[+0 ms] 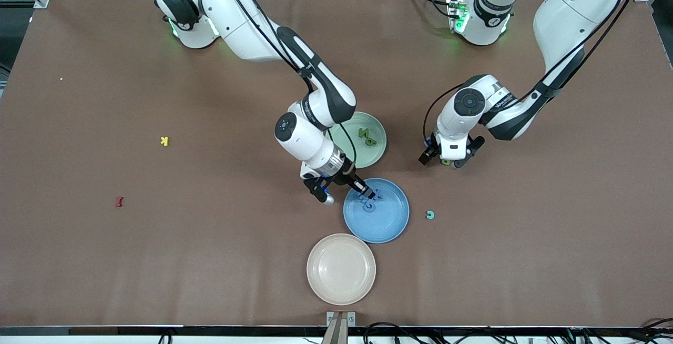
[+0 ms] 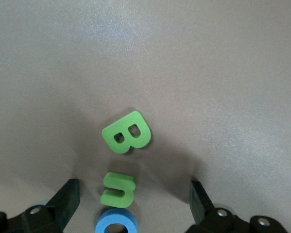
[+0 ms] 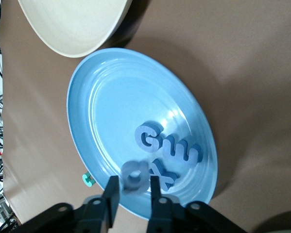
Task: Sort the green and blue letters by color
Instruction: 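Open the right gripper over the blue plate while the left gripper lifts u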
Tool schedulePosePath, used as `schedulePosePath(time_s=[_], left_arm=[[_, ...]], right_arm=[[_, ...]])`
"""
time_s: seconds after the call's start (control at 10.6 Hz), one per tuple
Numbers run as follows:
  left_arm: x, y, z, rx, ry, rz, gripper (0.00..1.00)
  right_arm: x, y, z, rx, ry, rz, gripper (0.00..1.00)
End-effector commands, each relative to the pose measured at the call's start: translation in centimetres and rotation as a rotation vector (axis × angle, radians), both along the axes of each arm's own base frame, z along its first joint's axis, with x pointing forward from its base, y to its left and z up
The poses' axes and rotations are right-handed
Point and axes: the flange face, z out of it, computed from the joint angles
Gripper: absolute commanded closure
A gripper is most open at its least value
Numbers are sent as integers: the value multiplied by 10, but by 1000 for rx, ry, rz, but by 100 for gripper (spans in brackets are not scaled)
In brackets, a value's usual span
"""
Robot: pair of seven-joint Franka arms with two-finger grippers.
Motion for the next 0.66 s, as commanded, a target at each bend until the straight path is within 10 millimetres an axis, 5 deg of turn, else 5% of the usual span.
schedulePosePath(time_s=[0.0, 0.28, 0.38, 0.57], left_arm=[[0, 2, 7, 32, -27, -7, 0], [0, 3, 8, 32, -30, -3, 0], [3, 3, 10, 30, -34, 4, 20], [7, 6, 11, 27, -38, 20, 81]], right_arm=[[7, 3, -1, 18, 0, -22, 0], [16, -15, 21, -5, 12, -5, 0], [17, -30, 40, -38, 37, 32, 0], [10, -68, 89, -152, 111, 159, 0]])
